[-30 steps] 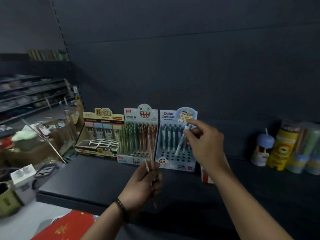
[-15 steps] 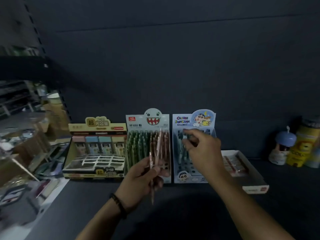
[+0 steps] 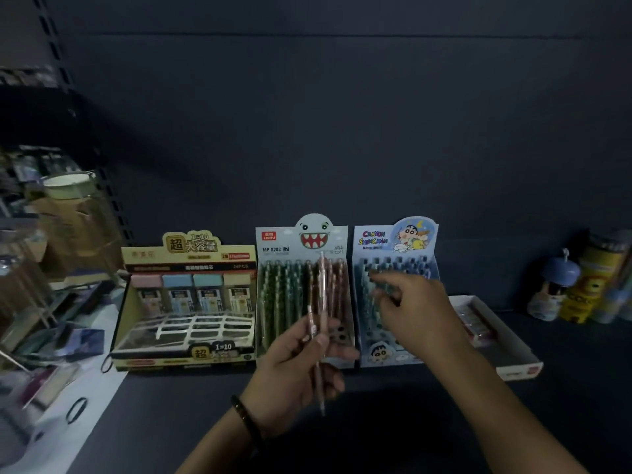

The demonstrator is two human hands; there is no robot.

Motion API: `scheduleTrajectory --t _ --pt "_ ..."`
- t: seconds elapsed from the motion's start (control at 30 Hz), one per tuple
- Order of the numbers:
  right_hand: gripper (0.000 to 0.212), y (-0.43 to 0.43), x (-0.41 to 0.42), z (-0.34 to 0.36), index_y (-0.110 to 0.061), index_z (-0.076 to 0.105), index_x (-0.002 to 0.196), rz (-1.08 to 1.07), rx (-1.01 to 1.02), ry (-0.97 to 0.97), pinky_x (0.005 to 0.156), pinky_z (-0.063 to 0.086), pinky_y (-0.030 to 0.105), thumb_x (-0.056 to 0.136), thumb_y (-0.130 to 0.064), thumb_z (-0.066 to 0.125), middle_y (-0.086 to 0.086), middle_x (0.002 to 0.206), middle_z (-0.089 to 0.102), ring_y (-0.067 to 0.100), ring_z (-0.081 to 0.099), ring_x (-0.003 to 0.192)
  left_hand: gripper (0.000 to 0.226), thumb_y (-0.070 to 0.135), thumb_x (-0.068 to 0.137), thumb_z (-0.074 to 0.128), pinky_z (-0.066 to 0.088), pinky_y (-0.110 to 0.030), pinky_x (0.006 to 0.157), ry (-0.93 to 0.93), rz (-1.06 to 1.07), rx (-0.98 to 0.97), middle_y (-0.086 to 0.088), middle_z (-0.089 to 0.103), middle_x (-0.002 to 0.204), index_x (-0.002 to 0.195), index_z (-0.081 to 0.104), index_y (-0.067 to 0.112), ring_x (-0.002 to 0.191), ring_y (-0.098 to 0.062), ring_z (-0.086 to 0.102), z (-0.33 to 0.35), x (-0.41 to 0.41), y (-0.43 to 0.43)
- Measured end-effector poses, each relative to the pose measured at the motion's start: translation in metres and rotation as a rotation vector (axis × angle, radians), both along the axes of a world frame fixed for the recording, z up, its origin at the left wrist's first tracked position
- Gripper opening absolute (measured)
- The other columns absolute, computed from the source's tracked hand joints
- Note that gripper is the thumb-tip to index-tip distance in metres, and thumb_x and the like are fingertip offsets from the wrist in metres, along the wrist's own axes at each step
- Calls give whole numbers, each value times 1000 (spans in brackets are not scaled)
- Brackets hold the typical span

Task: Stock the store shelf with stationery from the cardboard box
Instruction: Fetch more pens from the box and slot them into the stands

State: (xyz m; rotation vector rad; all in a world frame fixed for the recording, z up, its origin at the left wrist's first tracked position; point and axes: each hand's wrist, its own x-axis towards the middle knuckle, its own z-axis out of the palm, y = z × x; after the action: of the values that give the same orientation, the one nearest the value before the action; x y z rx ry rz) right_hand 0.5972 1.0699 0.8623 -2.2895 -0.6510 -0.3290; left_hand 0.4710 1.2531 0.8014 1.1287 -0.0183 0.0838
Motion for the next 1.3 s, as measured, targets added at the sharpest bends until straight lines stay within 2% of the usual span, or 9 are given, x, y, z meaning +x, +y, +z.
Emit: scheduleTrajectory --t 0.13,0.23,0.43,0.57,0.77,0.83,0.93,1.13,1.3 --pt "38 2 -11 7 -36 65 141 -11 20 -80 80 61 35 103 -36 64 -14 79 71 7 69 76 32 21 100 54 50 -30 51 -15 72 2 -24 70 91 126 61 3 53 -25 56 -3 -1 0" --pt "39 9 -24 20 -38 69 135 80 264 -47 74 59 30 97 -40 73 -12 81 75 3 72 68 25 21 100 54 44 -28 48 -57 134 54 -23 67 85 118 67 8 53 -23 50 -6 5 -1" --pt "47 33 -25 35 -45 67 134 442 316 238 73 62 41 94 -25 80 -2 99 77 18 78 75 22 24 99 60 41 -30 53 -41 71 26 -22 66 83 114 72 12 55 -22 47 -11 6 0" --pt "42 30 -22 37 -27 70 133 588 389 295 76 65 40 99 -3 70 6 87 78 28 77 76 23 22 99 61 40 -27 50 -67 102 67 -24 69 88 112 68 6 50 -19 45 -16 6 1" --pt "37 24 -15 37 -22 71 128 361 600 137 73 63 33 96 -2 73 2 84 79 19 77 73 29 31 103 49 48 -35 52 -173 314 315 -20 75 89 126 66 28 50 -25 57 -16 6 3" --pt "33 21 -12 32 -23 71 125 237 582 35 77 65 36 96 -8 76 -3 81 79 12 78 73 30 32 105 45 37 -31 49 -195 356 378 -11 57 66 131 62 30 48 -20 43 -15 2 5" --pt "29 21 -11 17 -28 73 120 111 437 -126 86 63 39 95 -16 78 -12 79 77 2 75 77 30 33 110 42 28 -31 51 -139 328 253 -5 36 67 128 65 23 54 -16 28 -17 2 5" --pt "35 34 -11 -5 -24 76 127 39 330 -326 90 62 47 92 -21 81 -8 88 78 9 74 81 29 5 97 41 43 -34 61 -186 354 311 -11 58 79 125 49 3 67 -26 47 -21 3 3" --pt "35 42 -8 -8 -23 78 126 40 246 -333 85 59 25 91 -18 82 -2 92 81 10 74 81 29 7 103 52 61 -50 80 -222 337 374 -24 73 101 132 55 7 83 -39 71 -20 1 7"
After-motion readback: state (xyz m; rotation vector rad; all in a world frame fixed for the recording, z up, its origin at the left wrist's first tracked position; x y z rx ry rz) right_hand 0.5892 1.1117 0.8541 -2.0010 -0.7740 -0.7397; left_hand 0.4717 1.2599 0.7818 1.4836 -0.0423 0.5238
